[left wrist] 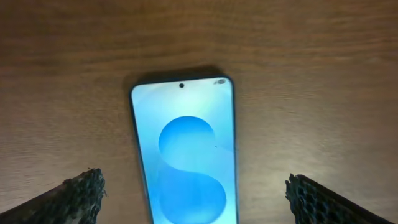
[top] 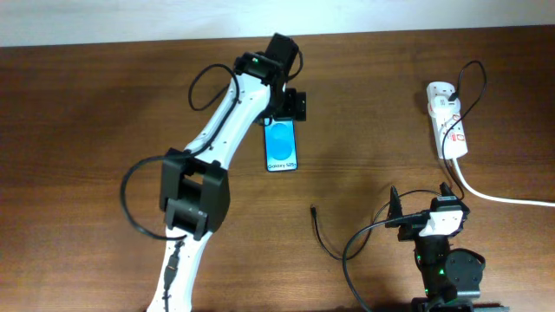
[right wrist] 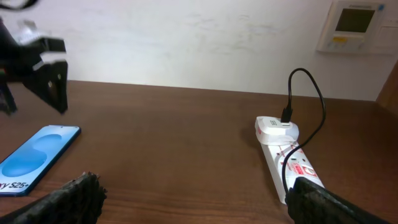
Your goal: Plug charger to phone and switch on socket
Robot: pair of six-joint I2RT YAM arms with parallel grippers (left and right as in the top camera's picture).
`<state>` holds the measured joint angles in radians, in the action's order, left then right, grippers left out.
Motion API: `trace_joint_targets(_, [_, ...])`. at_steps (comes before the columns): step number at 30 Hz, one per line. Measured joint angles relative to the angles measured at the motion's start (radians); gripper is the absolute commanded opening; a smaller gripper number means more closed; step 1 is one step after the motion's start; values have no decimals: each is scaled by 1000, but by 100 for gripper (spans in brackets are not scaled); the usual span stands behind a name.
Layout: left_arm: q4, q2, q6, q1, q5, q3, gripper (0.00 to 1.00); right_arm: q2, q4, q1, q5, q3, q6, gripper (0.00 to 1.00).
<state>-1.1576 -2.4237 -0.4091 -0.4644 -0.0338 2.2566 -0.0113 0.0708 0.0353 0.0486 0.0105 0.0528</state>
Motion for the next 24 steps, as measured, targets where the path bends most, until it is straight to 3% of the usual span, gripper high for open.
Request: trace_joint_targets(24, [29,-74,-85,-32,121,1,99,0,0,0,0,0,0,98])
